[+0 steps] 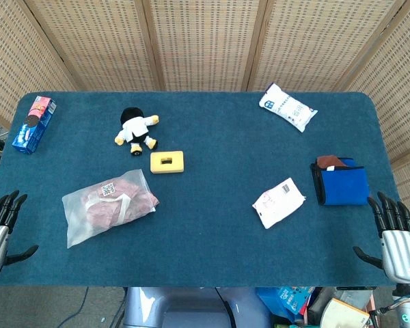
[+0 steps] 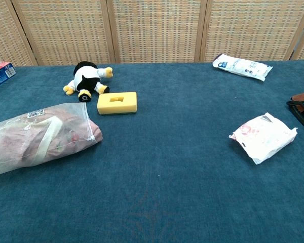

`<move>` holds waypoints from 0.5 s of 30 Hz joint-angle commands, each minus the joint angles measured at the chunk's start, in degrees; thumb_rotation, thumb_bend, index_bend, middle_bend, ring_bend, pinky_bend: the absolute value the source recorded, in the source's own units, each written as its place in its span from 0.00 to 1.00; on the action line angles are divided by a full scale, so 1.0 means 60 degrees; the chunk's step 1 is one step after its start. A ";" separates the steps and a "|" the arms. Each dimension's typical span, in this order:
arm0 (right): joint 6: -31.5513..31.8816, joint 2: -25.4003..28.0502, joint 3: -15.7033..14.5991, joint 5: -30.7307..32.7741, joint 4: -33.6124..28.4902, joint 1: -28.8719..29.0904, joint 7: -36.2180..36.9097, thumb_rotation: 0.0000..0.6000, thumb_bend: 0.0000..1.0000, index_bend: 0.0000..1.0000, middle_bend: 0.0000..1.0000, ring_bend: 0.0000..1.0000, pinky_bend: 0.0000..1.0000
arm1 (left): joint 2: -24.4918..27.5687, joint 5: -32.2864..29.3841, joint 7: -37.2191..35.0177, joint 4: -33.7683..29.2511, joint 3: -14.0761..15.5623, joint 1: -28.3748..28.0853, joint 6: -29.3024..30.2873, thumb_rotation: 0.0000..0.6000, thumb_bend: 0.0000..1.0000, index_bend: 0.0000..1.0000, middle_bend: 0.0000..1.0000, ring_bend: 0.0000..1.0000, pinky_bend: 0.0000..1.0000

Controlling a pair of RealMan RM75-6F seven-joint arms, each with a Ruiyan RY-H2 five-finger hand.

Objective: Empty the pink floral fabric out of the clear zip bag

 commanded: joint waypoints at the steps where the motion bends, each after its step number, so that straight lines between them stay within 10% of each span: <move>1: 0.0035 -0.0008 -0.0011 -0.0036 -0.0012 -0.0013 -0.0020 1.00 0.00 0.00 0.00 0.00 0.00 | 0.0009 0.0016 -0.0016 0.0005 0.0011 0.0011 0.0011 1.00 0.16 0.00 0.00 0.00 0.00; 15: -0.0087 0.0079 -0.0012 0.0050 -0.0003 0.0010 0.0212 1.00 0.00 0.00 0.00 0.00 0.00 | -0.0502 -0.0859 0.0242 0.0081 -0.0526 -0.0886 -0.1348 1.00 0.16 0.00 0.00 0.00 0.00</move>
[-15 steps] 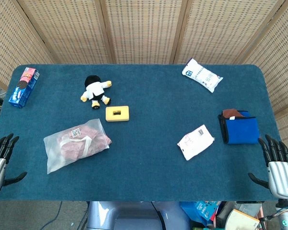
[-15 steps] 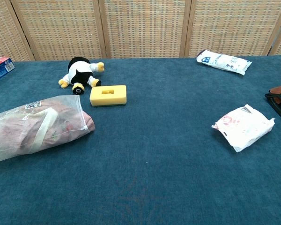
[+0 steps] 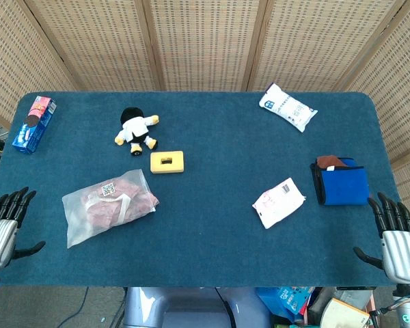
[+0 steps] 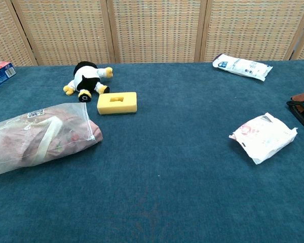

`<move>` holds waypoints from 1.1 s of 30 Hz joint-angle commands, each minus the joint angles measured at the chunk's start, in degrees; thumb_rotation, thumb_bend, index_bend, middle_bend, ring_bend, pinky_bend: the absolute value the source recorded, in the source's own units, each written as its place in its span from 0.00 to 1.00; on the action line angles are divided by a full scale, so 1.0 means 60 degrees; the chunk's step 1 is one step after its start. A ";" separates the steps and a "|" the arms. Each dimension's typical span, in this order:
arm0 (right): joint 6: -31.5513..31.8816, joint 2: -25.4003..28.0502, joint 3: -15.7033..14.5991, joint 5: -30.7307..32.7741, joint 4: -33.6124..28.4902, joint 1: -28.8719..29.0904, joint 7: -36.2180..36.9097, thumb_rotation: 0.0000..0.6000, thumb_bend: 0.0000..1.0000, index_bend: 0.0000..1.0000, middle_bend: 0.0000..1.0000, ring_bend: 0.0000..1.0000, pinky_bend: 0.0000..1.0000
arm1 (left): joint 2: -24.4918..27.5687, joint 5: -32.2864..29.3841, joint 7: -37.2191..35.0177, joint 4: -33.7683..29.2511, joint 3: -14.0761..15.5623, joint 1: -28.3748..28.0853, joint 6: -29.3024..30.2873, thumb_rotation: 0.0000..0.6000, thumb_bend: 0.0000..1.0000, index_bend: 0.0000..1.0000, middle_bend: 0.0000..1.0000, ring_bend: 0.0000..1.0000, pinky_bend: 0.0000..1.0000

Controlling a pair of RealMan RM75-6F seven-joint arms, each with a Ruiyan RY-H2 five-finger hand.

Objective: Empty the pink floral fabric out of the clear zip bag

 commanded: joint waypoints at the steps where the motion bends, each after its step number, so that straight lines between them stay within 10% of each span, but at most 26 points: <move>1: -0.0027 0.0036 -0.0012 -0.0009 -0.0009 0.0007 0.0073 1.00 0.00 0.00 0.00 0.00 0.00 | -0.0333 -0.0630 0.0425 -0.0087 -0.0308 -0.0540 -0.0817 1.00 0.16 0.00 0.00 0.00 0.00; 13: -0.0072 0.0175 0.0049 0.0120 0.0017 0.0010 0.0477 1.00 0.00 0.00 0.00 0.00 0.00 | -0.1533 -0.2871 -0.0006 0.0348 -0.0897 -0.2287 -0.4033 1.00 0.16 0.00 0.00 0.00 0.00; 27: -0.0127 0.0213 0.0061 0.0174 0.0057 0.0026 0.0623 1.00 0.00 0.00 0.00 0.00 0.00 | -0.3068 -0.4159 -0.0241 0.2179 -0.1296 -0.3053 -0.4671 1.00 0.16 0.00 0.00 0.00 0.01; 33: -0.0208 0.0184 0.0071 0.0234 0.0089 0.0063 0.0587 1.00 0.00 0.00 0.00 0.00 0.00 | -0.3695 -0.4997 0.0726 0.2493 -0.1488 -0.3399 -0.4338 1.00 0.17 0.07 0.18 0.20 0.40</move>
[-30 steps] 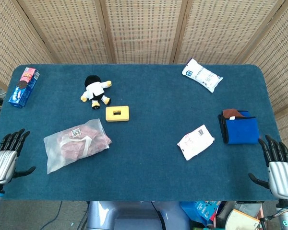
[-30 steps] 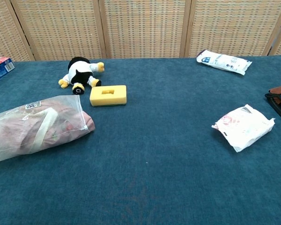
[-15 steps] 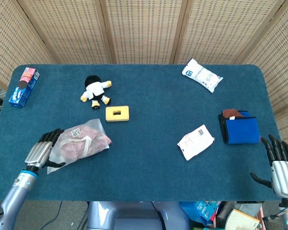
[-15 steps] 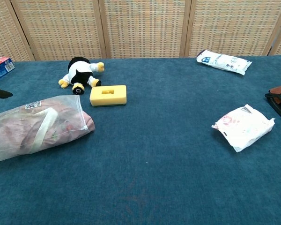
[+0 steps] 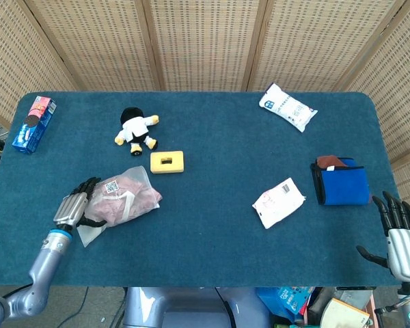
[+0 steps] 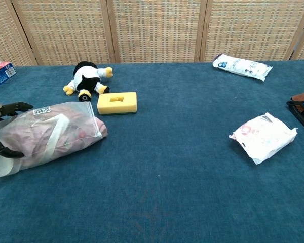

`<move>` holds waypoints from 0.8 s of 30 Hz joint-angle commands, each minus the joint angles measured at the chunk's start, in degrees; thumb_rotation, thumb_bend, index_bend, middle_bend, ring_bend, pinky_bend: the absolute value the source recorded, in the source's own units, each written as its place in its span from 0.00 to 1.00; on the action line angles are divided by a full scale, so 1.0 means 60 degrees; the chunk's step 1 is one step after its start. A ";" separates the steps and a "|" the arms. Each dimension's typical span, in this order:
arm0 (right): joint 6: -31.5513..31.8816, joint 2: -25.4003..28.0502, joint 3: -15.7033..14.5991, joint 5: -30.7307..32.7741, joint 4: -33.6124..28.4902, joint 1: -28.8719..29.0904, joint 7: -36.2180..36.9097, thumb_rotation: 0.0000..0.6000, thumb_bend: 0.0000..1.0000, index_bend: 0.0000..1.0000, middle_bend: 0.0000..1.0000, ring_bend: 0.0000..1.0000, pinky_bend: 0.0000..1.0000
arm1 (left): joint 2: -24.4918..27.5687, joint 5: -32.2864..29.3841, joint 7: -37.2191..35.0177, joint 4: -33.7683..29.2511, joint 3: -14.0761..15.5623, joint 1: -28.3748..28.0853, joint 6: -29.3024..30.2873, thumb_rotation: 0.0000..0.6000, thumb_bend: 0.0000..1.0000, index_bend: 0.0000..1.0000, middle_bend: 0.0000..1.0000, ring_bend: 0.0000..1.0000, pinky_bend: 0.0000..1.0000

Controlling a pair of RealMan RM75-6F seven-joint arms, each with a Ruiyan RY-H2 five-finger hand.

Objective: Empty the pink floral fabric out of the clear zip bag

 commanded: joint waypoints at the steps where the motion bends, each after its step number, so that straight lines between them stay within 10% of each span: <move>1: -0.0028 -0.0013 -0.0001 0.0010 0.0011 0.0017 -0.0026 1.00 0.00 0.00 0.00 0.00 0.00 | -0.0363 -0.0483 0.0642 0.0244 -0.0094 -0.0265 0.0180 1.00 0.18 0.12 0.24 0.25 0.44; 7: -0.0082 -0.0072 -0.0031 0.0004 0.0018 0.0042 -0.0162 1.00 0.00 0.00 0.00 0.00 0.00 | -0.0793 -0.0343 0.0916 0.0619 -0.0070 -0.0363 0.0658 1.00 0.46 0.53 0.54 0.52 0.65; 14: -0.0152 -0.0085 -0.0061 -0.0012 -0.0030 0.0074 -0.0211 1.00 0.00 0.00 0.00 0.00 0.00 | -0.0734 0.0828 -0.0027 0.0787 0.0053 -0.0157 0.1191 1.00 0.51 0.57 0.58 0.55 0.66; 24: -0.1210 0.0707 -0.0033 -0.0111 -0.0462 0.0635 0.1593 1.00 0.00 0.00 0.00 0.00 0.00 | -0.0261 0.5200 -0.3684 0.1502 0.0469 -0.0446 0.3004 1.00 0.52 0.59 0.58 0.56 0.66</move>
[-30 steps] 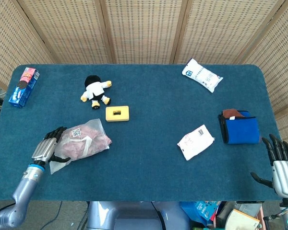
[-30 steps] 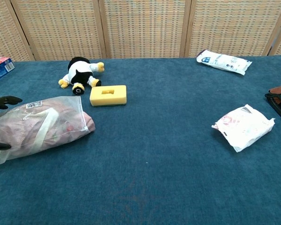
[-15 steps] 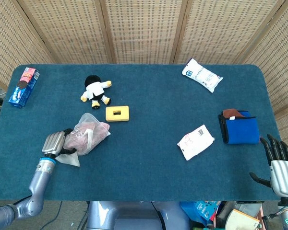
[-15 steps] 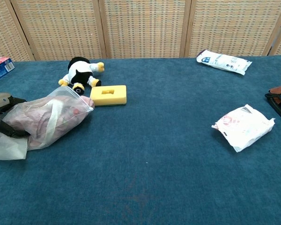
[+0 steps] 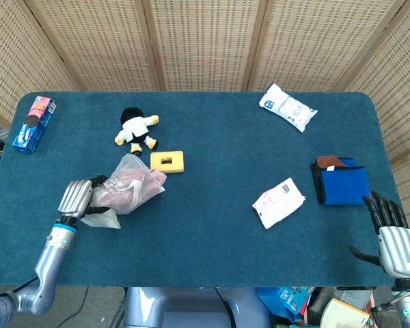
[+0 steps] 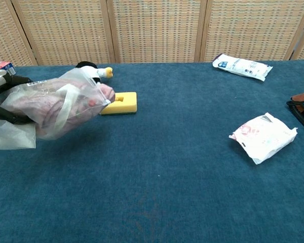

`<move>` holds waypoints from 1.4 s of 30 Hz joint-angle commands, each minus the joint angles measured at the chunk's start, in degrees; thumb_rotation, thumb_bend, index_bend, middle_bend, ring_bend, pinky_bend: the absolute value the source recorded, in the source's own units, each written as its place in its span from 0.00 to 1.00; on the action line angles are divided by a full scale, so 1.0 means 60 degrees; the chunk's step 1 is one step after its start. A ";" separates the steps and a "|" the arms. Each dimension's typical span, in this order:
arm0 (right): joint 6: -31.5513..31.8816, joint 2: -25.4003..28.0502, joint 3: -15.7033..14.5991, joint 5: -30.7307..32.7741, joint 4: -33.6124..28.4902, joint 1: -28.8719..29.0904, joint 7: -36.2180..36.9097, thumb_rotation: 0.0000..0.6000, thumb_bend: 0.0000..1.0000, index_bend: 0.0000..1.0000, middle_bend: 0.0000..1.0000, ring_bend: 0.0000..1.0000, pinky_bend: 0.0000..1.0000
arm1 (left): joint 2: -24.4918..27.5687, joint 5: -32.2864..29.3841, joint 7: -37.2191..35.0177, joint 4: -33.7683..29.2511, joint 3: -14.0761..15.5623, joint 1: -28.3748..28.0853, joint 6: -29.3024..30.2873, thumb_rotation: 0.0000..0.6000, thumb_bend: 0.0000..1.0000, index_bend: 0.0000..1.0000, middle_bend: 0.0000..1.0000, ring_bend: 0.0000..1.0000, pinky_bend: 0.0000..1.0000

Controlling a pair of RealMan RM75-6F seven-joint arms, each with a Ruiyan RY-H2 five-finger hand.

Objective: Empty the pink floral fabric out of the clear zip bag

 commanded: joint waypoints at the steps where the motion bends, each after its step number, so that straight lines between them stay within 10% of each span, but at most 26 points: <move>1: -0.0667 0.0578 0.0077 -0.0145 -0.0247 0.0434 0.1546 1.00 0.00 0.00 0.00 0.00 0.00 | 0.0290 0.2013 -0.1670 0.0534 0.0314 -0.0501 0.0761 1.00 0.52 0.59 0.58 0.56 0.67; 13: -0.2202 0.2100 0.0397 -0.0406 -0.0351 0.1639 0.5527 1.00 0.00 0.03 0.00 0.00 0.00 | -0.0720 0.3449 -0.3779 0.1400 0.0011 -0.1817 0.1894 1.00 0.54 0.60 0.58 0.56 0.67; 31: -0.3233 0.3923 0.1275 0.0330 -0.1360 0.2715 0.7905 1.00 0.00 0.28 0.00 0.00 0.00 | -0.3276 0.3232 -0.5253 0.3499 -0.0246 -0.2800 0.2327 1.00 0.63 0.61 0.58 0.56 0.69; 42: -0.4366 0.3962 0.1684 0.0909 -0.2040 0.3686 0.7271 1.00 0.00 0.32 0.00 0.00 0.00 | -0.4455 0.3007 -0.5386 0.4515 -0.0516 -0.3533 0.2423 1.00 0.64 0.61 0.58 0.56 0.69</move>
